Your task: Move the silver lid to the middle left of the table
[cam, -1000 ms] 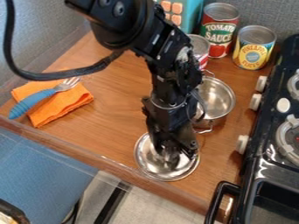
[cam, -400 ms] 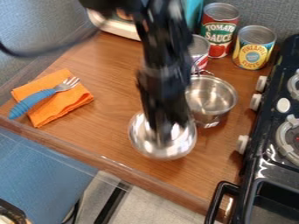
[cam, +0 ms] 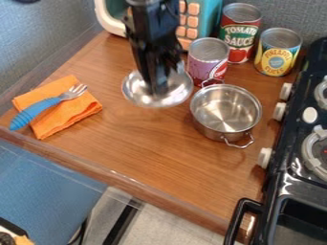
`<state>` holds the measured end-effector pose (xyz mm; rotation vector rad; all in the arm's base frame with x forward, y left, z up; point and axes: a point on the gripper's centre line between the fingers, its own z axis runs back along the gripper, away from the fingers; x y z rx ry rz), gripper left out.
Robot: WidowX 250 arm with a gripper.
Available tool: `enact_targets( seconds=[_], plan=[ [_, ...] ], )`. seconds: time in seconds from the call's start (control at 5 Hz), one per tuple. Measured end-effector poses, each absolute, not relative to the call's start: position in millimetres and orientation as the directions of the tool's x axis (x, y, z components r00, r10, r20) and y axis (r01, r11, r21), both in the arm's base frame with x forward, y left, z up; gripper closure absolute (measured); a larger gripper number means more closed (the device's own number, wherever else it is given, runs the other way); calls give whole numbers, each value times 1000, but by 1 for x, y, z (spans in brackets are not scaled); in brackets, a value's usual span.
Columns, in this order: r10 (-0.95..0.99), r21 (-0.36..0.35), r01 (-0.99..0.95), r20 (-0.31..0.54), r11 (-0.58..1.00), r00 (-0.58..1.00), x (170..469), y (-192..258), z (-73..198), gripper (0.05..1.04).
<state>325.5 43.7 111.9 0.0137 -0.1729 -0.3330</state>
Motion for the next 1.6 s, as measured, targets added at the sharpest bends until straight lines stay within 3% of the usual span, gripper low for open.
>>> enact_targets(
  seconds=[0.4,0.6,0.8,1.0,1.4,1.6],
  plan=[
    [-190,78,179,168,981,967,395,130,88,798],
    [-151,107,134,167,985,974,408,158,80,798],
    [-118,117,102,139,988,983,402,177,66,798],
    [-119,153,98,137,983,983,401,183,62,742],
    [-130,137,113,118,984,985,397,180,48,146],
    [-141,112,124,157,986,977,396,174,69,75]
  ],
)
